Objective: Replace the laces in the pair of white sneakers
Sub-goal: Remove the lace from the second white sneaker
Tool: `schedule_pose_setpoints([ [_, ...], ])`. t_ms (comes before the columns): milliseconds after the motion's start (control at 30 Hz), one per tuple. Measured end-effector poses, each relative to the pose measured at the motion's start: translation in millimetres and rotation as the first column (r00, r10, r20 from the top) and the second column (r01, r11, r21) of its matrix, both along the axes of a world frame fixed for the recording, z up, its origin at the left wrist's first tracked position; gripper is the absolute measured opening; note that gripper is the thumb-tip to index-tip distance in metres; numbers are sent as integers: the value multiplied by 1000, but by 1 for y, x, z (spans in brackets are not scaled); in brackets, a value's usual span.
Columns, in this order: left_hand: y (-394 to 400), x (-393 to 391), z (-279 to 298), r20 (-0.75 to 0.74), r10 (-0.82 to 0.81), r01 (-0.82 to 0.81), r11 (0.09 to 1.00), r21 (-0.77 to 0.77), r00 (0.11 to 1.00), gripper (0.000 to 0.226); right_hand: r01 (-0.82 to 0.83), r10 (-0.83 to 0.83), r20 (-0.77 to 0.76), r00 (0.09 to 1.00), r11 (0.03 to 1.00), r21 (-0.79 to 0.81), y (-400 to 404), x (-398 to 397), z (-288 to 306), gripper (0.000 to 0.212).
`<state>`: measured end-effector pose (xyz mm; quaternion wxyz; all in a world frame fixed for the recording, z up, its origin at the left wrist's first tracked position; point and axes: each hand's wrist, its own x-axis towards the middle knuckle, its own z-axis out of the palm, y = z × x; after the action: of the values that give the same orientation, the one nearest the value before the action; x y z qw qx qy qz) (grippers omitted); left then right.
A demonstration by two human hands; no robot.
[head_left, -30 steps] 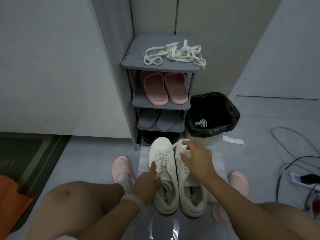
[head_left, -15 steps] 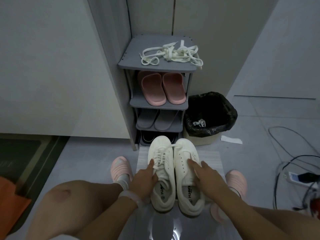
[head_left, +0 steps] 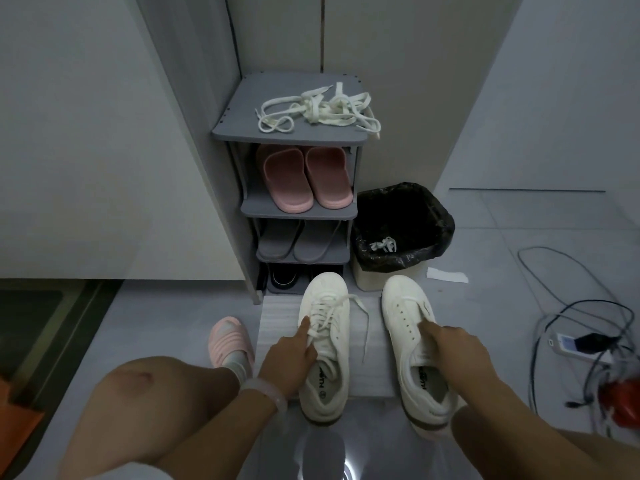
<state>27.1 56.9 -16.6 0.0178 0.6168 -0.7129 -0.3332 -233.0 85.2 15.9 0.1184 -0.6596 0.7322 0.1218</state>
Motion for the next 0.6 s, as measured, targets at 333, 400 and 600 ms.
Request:
schedule_pose_setpoints([
  [333, 3, 7, -5, -67, 58, -54, 997, 61, 996, 57, 69, 77, 523, 849, 964, -255, -11, 56, 16, 30],
  [400, 3, 9, -6, -81, 93, -85, 991, 102, 992, 60, 107, -10, 667, 745, 989, -104, -13, 77, 16, 23],
  [600, 3, 11, 3, -87, -11, -5, 983, -185, 996, 49, -7, 3, 599, 801, 1000, 4, -16, 106, -12, 27],
])
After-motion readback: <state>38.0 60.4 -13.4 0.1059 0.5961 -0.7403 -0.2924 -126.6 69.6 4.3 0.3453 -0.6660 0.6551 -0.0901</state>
